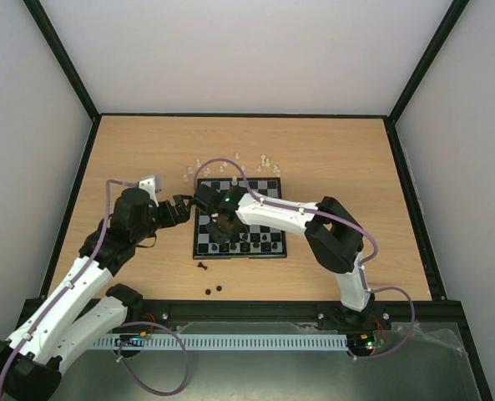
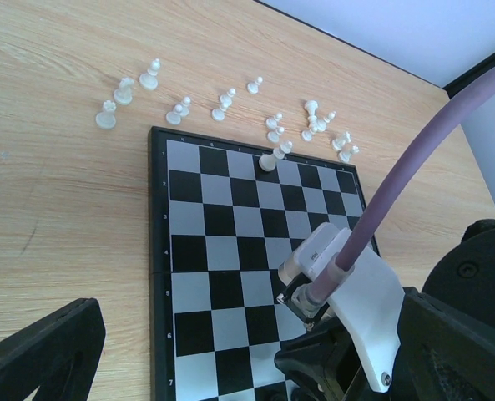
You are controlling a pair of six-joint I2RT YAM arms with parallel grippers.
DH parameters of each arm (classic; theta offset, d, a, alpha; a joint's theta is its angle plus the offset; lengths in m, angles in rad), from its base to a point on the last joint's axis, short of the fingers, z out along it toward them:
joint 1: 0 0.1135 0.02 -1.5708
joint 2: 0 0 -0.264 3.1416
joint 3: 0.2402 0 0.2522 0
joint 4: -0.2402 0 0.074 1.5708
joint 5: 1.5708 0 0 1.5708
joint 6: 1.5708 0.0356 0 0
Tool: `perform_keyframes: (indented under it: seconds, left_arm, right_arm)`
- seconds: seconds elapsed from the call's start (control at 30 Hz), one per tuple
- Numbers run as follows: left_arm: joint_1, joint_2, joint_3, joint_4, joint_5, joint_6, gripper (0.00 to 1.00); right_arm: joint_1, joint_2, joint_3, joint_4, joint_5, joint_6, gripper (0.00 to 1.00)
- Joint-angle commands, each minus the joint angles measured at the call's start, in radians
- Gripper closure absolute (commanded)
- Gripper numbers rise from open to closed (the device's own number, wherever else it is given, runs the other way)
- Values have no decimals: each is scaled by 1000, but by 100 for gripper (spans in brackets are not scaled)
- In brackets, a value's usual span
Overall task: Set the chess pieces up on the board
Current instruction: Place the chess piece on the chessboard.
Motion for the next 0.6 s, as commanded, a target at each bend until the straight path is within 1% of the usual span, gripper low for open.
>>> perform_keyframes:
  seconds: [0.0,0.43,0.57]
  left_arm:
    - [6,-14,-4,-3,1,9,1]
    - [8,-21,-1,-5,1,7,1]
    - [8,-22,-2,-8,-1,8,1]
  right_arm:
    - [-3,33,22,-42,-12,-11,92]
    - [-2,52,12,-19,-30,-15,91]
    - [-2,50,9,-10,-31,-13,87]
